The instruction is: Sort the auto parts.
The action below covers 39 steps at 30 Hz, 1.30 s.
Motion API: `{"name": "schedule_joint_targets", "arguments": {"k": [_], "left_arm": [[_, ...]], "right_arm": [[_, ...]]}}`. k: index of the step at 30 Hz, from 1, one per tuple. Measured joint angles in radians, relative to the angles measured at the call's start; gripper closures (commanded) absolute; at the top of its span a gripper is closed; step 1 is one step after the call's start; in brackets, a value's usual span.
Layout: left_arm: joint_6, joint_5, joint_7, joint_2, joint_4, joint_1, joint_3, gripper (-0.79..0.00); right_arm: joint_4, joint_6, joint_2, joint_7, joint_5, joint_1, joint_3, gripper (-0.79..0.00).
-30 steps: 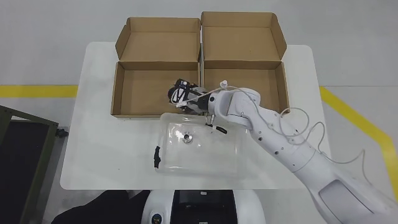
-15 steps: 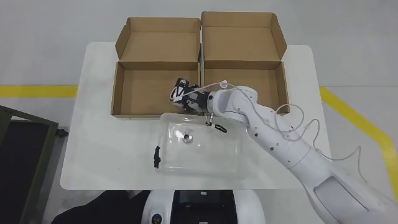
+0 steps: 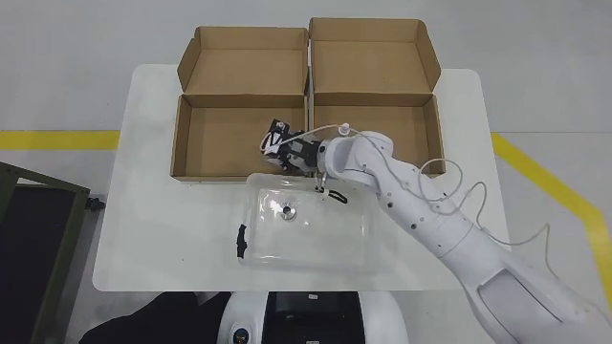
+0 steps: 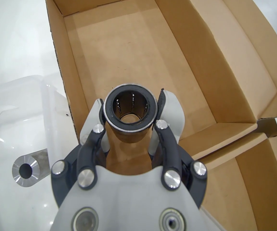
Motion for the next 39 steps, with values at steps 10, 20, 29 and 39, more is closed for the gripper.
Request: {"name": "schedule_joint_targets", "arguments": {"k": [10, 20, 29, 39], "left_arm": [[0.0, 0.0, 0.0, 0.0, 0.0, 0.0, 0.0, -0.785], [0.0, 0.0, 0.0, 0.0, 0.0, 0.0, 0.0, -0.785], [0.0, 0.0, 0.0, 0.0, 0.0, 0.0, 0.0, -0.785], [0.0, 0.0, 0.0, 0.0, 0.0, 0.0, 0.0, -0.785]], "right_arm": [[-0.085, -0.031, 0.007, -0.033, -0.01, -0.024, 0.057, -0.603], [-0.392, -0.102, 0.057, 0.026, -0.069, -0.174, 0.153, -0.613], [-0.591, -0.2, 0.1, 0.072, -0.128, -0.352, 0.204, -0.61], [-0.636, -0.267, 0.122, 0.082, -0.198, -0.442, 0.204, -0.665]]}}
